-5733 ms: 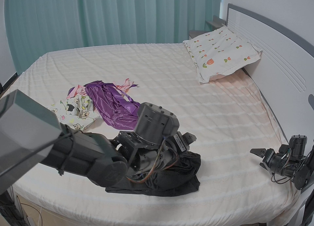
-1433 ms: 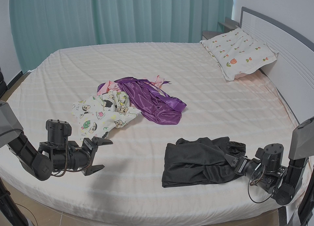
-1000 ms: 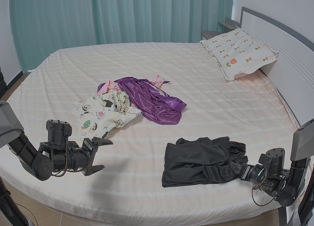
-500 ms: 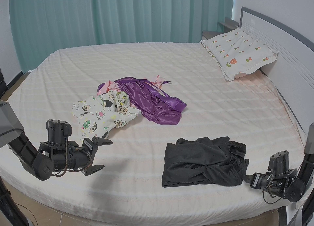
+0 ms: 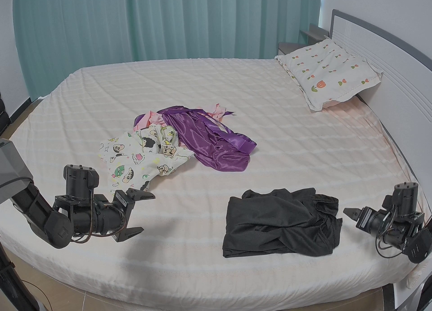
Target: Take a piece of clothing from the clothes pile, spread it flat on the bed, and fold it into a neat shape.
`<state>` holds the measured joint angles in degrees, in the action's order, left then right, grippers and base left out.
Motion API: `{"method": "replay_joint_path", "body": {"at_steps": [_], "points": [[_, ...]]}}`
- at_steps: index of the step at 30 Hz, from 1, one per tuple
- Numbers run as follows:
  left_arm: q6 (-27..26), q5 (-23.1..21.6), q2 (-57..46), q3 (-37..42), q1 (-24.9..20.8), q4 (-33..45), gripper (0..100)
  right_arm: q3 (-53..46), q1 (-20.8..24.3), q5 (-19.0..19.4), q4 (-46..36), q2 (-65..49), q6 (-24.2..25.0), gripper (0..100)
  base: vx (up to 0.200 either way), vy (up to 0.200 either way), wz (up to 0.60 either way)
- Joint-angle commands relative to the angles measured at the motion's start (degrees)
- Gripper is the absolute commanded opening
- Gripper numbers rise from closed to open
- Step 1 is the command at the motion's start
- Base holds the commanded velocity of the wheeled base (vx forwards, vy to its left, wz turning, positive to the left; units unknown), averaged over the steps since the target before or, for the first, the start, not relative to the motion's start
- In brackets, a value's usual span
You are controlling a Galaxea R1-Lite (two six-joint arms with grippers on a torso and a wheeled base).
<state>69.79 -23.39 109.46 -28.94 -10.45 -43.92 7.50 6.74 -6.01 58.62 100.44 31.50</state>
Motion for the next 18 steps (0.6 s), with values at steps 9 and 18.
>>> {"method": "replay_joint_path", "body": {"at_steps": [9, 18], "points": [[0.1, -0.1, 0.8, 0.1, -0.2, 0.0, 100, 20.0, 2.1, 2.5, -0.1, 19.8, 6.0, 100, 0.000, 0.000, 0.00], [0.3, -0.2, 1.5, 0.1, -0.5, 0.0, 100, 22.6, 3.7, 3.6, -0.3, 22.4, 8.8, 0, 0.000, 0.000, 0.00]]}}
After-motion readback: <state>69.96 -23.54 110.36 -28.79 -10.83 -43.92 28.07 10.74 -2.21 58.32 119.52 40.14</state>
